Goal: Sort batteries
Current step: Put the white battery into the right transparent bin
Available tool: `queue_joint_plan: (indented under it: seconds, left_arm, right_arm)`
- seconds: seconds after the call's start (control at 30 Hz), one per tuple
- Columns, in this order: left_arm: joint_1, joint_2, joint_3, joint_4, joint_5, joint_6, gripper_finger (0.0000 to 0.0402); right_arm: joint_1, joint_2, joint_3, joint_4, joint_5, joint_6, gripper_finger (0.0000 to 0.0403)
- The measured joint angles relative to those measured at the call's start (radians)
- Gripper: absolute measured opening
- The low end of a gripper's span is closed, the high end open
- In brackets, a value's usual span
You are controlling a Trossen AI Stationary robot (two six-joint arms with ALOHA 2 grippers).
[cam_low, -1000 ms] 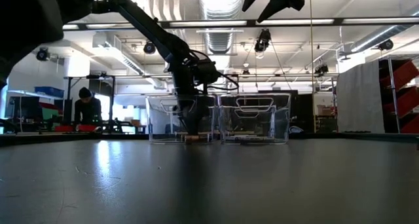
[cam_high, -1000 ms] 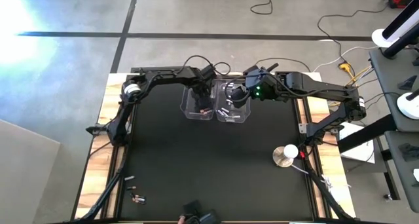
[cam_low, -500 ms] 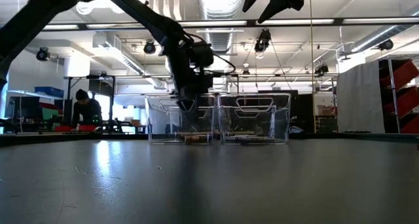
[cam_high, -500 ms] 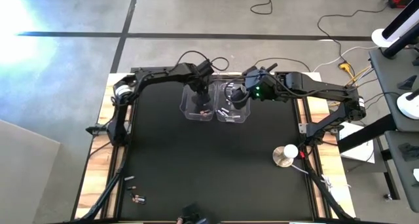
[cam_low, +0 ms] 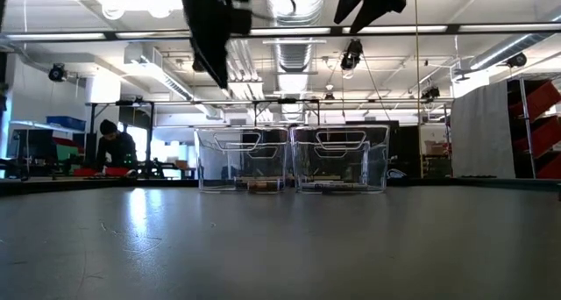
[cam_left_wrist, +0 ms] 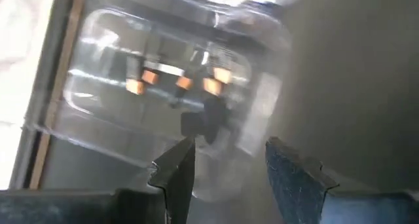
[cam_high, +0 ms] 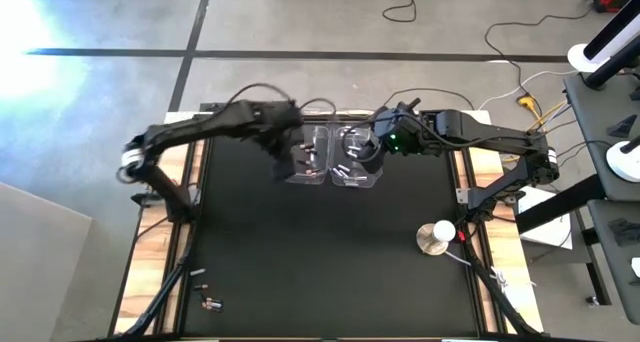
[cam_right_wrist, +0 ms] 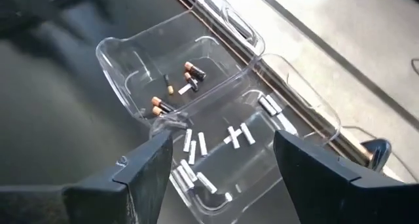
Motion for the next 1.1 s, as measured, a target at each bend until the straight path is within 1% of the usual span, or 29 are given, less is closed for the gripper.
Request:
queue_joint_plan:
  seconds: [0.13, 0.27, 0.37, 0.43, 0.57, 0.67, 0.8, 0.9, 0.97, 1.03, 1.1]
  left_arm:
    - [-0.149, -0.151, -0.075, -0.084, 0.004, -0.148, 0.0165]
    - [-0.348, -0.280, -0.198, -0.094, 0.004, -0.370, 0.0165]
    - [-0.509, -0.341, -0.307, -0.091, 0.007, -0.561, 0.0165]
    - [-0.614, -0.360, -0.379, -0.084, 0.017, -0.674, 0.0165]
    - [-0.795, -0.352, -0.500, -0.010, 0.109, -0.860, 0.0165]
    - [-0.926, -0.314, -0.553, 0.068, 0.127, -0.996, 0.0165]
    - [-1.066, -0.239, -0.562, 0.061, 0.128, -1.065, 0.0161]
    - [-1.113, -0.192, -0.574, 0.052, 0.146, -1.070, 0.0155]
    - [-1.116, -0.164, -0.605, 0.049, 0.192, -1.063, 0.0154]
    - [-1.113, -0.139, -0.652, 0.046, 0.264, -1.041, 0.0154]
    - [-1.104, -0.115, -0.695, 0.046, 0.301, -1.007, 0.0154]
  right_arm:
    - [0.000, 0.000, -0.013, 0.053, 0.005, -0.061, 0.0265]
    - [0.000, 0.002, -0.032, 0.154, 0.007, -0.077, 0.0269]
    - [0.013, 0.005, -0.046, 0.220, -0.001, -0.065, 0.0268]
    - [0.033, 0.009, -0.048, 0.240, -0.021, -0.044, 0.0263]
    - [0.106, 0.025, -0.050, 0.299, -0.052, 0.025, 0.0252]
    - [0.190, 0.049, -0.051, 0.376, -0.053, 0.090, 0.0244]
    - [0.316, 0.088, -0.051, 0.452, -0.053, 0.165, 0.0234]
    - [0.411, 0.127, -0.051, 0.447, -0.039, 0.272, 0.0226]
    - [0.478, 0.159, -0.051, 0.447, 0.001, 0.334, 0.0224]
    - [0.539, 0.191, -0.051, 0.447, 0.048, 0.377, 0.0224]
    - [0.582, 0.216, -0.051, 0.447, 0.094, 0.415, 0.0227]
